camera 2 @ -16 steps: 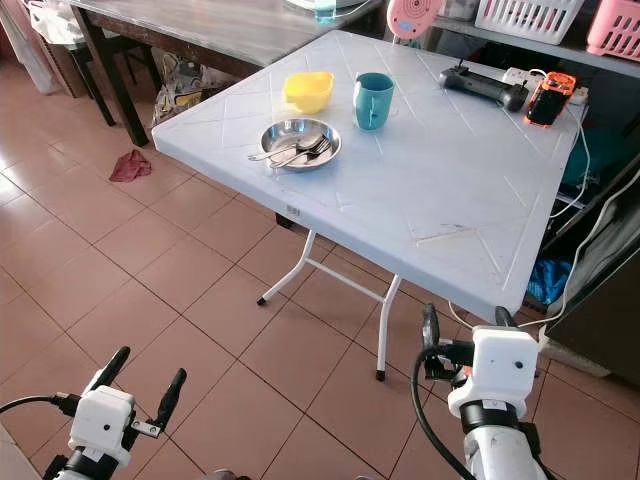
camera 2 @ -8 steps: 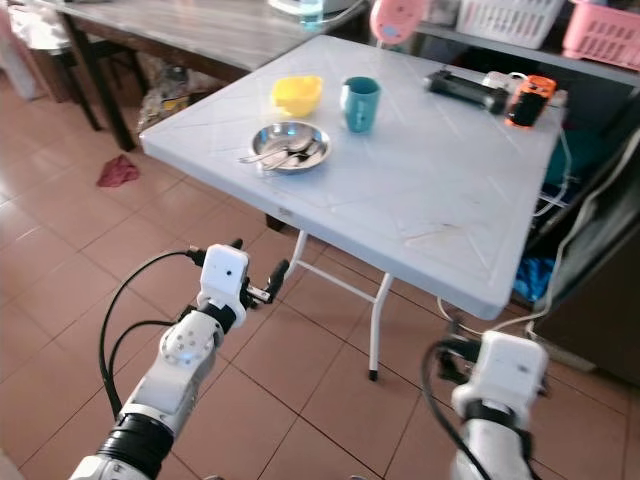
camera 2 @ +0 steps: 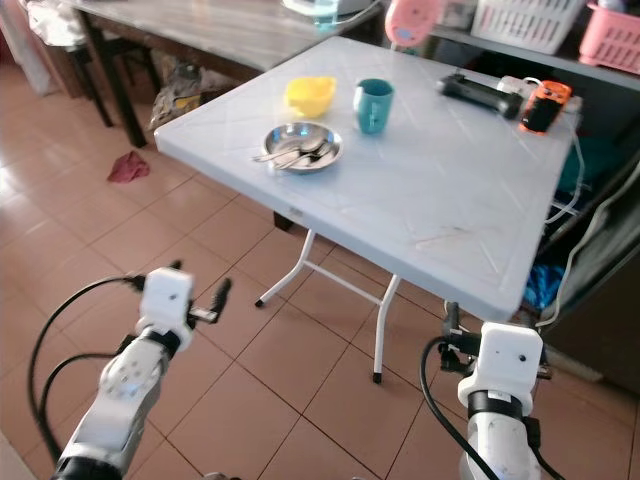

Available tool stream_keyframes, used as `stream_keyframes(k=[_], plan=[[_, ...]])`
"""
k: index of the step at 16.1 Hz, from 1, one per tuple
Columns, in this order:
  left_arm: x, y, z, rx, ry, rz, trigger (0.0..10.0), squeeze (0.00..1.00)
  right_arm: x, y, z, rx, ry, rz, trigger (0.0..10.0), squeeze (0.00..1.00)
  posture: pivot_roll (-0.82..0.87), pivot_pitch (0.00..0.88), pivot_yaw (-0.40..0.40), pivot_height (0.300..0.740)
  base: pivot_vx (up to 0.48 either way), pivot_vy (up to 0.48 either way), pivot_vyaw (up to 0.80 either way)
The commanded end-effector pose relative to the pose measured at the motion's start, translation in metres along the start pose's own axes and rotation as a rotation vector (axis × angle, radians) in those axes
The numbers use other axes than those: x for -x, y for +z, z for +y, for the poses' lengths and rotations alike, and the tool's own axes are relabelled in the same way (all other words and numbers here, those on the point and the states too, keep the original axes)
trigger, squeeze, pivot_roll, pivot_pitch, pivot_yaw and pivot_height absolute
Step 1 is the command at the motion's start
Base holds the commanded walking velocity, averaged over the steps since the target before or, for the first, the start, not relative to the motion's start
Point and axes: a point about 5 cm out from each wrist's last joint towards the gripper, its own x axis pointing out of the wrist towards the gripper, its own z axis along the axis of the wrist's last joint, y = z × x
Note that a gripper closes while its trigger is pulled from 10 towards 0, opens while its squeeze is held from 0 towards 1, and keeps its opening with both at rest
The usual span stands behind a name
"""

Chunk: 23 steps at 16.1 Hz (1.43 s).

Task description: Setting the table

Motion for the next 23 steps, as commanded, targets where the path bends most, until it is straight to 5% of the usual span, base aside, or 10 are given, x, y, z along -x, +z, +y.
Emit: stream_keyframes(k=[1, 3, 5, 7, 12, 13, 19, 23], plan=[[-0.002, 0.015, -0.004, -0.015, -0.002, -0.075, 10.0, 0.0, 0.0, -0.001, -0.002, -0.035, 0.001, 0.003, 10.0, 0.0, 0.08, 0.114, -0.061, 0.714, 0.0, 0.0, 0.0], [-0.001, 0.017, -0.007, -0.029, -0.001, -0.063, 10.0, 0.0, 0.0, -0.003, -0.003, -0.05, -0.002, 0.018, 10.0, 0.0, 0.1, 0.115, -0.069, 0.714, 0.0, 0.0, 0.0], [0.014, -0.005, 0.003, -0.03, -0.011, 0.047, 10.0, 0.0, 0.005, -0.012, -0.003, -0.048, 0.024, 0.055, 10.0, 0.0, 0.1, 0.123, -0.077, 0.714, 0.0, 0.0, 0.0], [0.02, -0.009, 0.004, -0.067, -0.029, 0.054, 10.0, 0.0, 0.006, -0.014, -0.004, -0.037, 0.037, 0.06, 10.0, 0.0, 0.11, 0.131, -0.076, 0.714, 0.0, 0.0, 0.0], [0.024, 0.0, 0.027, -0.149, -0.043, 0.026, 10.0, 0.0, -0.008, -0.011, 0.011, -0.03, 0.126, 0.026, 10.0, 0.0, 0.23, 0.121, -0.142, 0.714, 0.0, 0.0, 0.0], [0.027, 0.006, 0.033, -0.112, 0.017, 0.025, 10.0, 0.0, -0.013, -0.014, 0.014, -0.047, 0.125, 0.044, 10.0, 0.0, 0.27, 0.124, -0.155, 0.714, 0.0, 0.0, 0.0], [0.031, 0.003, 0.017, -0.088, 0.066, 0.016, 10.0, 0.0, -0.03, -0.013, 0.013, -0.018, 0.131, 0.022, 10.0, 0.0, 0.26, 0.121, -0.157, 0.714, 0.0, 0.0, 0.0], [0.004, 0.032, 0.002, -0.052, 0.049, -0.079, 10.0, 0.0, -0.02, -0.012, 0.002, -0.009, 0.075, 0.007, 10.0, 0.0, 0.21, 0.127, -0.139, 0.714, 0.0, 0.0, 0.0]])
